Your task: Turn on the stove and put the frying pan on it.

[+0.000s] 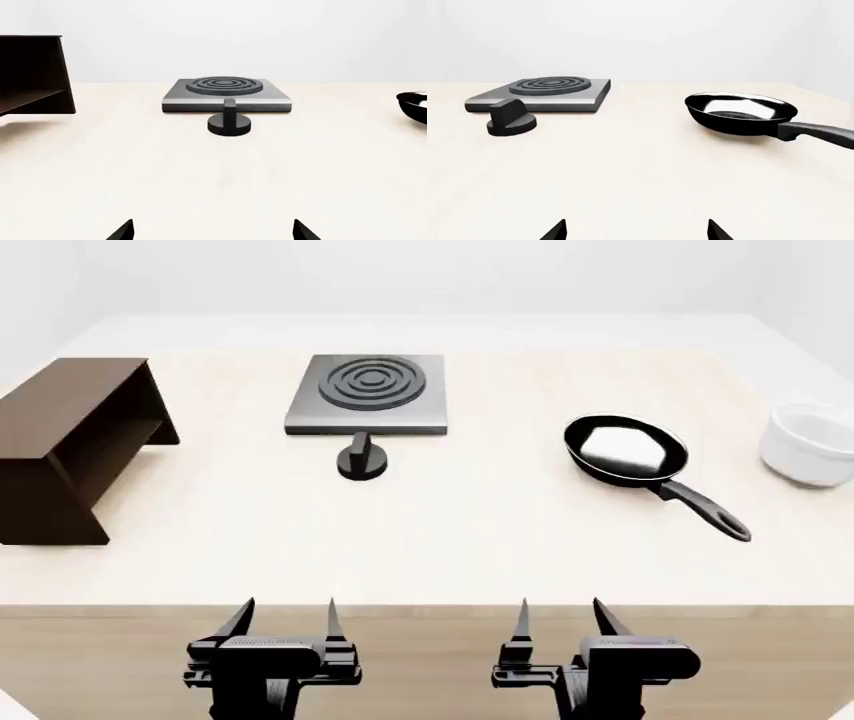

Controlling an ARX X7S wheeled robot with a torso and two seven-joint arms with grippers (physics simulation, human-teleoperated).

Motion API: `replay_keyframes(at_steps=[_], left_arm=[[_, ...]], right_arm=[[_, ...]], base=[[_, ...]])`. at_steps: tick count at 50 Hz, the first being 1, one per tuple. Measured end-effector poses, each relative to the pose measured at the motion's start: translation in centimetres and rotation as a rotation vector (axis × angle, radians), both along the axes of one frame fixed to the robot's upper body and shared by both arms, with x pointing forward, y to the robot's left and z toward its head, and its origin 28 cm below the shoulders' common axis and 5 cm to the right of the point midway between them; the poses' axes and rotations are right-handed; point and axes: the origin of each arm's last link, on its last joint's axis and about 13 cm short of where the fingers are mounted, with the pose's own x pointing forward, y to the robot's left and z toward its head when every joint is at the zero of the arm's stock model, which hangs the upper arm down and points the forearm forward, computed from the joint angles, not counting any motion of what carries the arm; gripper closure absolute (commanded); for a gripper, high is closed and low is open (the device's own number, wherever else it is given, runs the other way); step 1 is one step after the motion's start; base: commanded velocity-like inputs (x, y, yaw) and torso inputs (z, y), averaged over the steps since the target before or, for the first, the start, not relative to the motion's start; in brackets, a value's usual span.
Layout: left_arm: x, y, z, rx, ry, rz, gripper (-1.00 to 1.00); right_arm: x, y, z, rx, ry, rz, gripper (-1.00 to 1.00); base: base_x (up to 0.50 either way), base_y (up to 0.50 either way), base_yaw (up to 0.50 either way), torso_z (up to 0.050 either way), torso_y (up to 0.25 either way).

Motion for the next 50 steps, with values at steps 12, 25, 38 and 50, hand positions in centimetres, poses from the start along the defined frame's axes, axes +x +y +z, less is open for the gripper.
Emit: replay_keyframes(at_steps=[12,25,38,50], left_arm=[[0.1,0.0,-0.3,0.001,0.011,0.002,-1.0],[0.2,0.0,-0.8,0.009,0.027,-0.004,-1.0],[0.7,0.5,1.2,0.025,-0.01,0.023,-1.0],[0.7,1.2,4.3,0.019,-0.089,0.023,-1.0]], right_arm=[[0.0,0.0,-0.3,0.022,0.035,-0.007,-1.0],[-0.1,0.0,-0.6,0.011,0.047,-0.016,-1.0],[0.3,-0.6,1.7,0.008,0.025,-0.041,-1.0],[0.5,-1.3,5.2,-0.006,-0.04,-0.054,-1.0]], base=[[0.0,0.0,0.0,0.0,0.0],[0.0,0.0,0.0,0.0,0.0],[0.0,0.0,0.0,0.0,0.0],[0.0,0.0,0.0,0.0,0.0]])
